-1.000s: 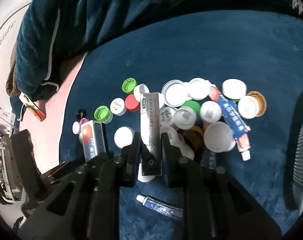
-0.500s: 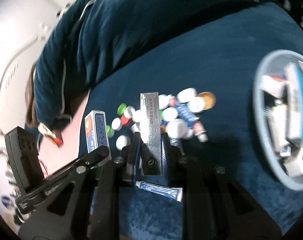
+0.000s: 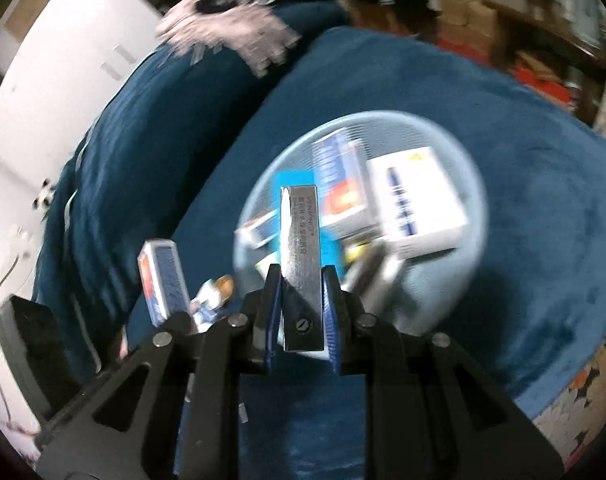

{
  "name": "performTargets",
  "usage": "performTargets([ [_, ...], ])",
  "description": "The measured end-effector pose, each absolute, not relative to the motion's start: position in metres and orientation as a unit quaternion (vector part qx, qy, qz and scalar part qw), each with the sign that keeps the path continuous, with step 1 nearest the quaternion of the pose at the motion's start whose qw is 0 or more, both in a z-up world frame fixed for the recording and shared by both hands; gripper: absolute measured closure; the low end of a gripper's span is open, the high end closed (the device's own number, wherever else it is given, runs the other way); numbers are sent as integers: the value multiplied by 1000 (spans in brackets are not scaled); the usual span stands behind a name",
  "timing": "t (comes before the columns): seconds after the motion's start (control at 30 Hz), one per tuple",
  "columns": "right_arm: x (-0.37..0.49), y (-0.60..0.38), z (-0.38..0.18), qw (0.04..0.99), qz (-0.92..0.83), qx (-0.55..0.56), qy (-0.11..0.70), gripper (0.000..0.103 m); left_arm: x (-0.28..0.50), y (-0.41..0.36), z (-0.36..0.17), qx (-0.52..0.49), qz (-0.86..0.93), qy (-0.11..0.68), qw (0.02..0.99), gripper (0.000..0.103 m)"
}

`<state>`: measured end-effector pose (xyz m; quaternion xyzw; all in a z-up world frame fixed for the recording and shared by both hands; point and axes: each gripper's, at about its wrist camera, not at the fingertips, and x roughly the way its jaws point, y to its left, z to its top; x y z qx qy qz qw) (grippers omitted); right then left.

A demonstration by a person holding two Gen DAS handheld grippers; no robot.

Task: Organize objects
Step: 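Carry both boxes over the basket and open both grippers, then move both grippers back to the cap pile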

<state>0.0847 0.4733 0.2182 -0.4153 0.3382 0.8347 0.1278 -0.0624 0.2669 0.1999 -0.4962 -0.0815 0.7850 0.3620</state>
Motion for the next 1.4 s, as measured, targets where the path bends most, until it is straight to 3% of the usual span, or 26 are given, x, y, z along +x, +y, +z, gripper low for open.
performTargets([
  [0.13,90,489,210,159,829,-412,342,80,-72,297,199,-493,790,-78,356,58],
  [0.2,87,503,203,154,830,-405,351,80,-84,311,185,-511,787,-68,340,32],
  [0.23,81,505,198,148,825,-411,357,78,-87,313,180,-523,782,-69,332,9],
  [0.27,79,507,195,148,820,-418,363,75,-87,311,179,-524,780,-78,334,4],
  [0.37,82,510,192,159,808,-427,374,52,-81,301,182,-508,793,-77,327,1],
  [0.43,85,507,201,165,820,-420,353,26,-78,292,182,-507,801,-66,312,1],
  [0.5,86,502,207,172,827,-419,332,10,-76,282,181,-510,808,-57,291,1],
  [0.53,87,499,208,175,830,-423,320,7,-75,276,180,-511,810,-53,281,1],
  [0.83,76,455,214,148,847,-458,225,3,-54,205,167,-519,822,-44,231,1],
  [1.13,40,365,213,30,866,-485,115,2,-60,112,148,-544,819,-91,160,1],
  [1.4,-1,319,181,-29,841,-530,101,3,-66,77,116,-575,803,-104,112,1],
])
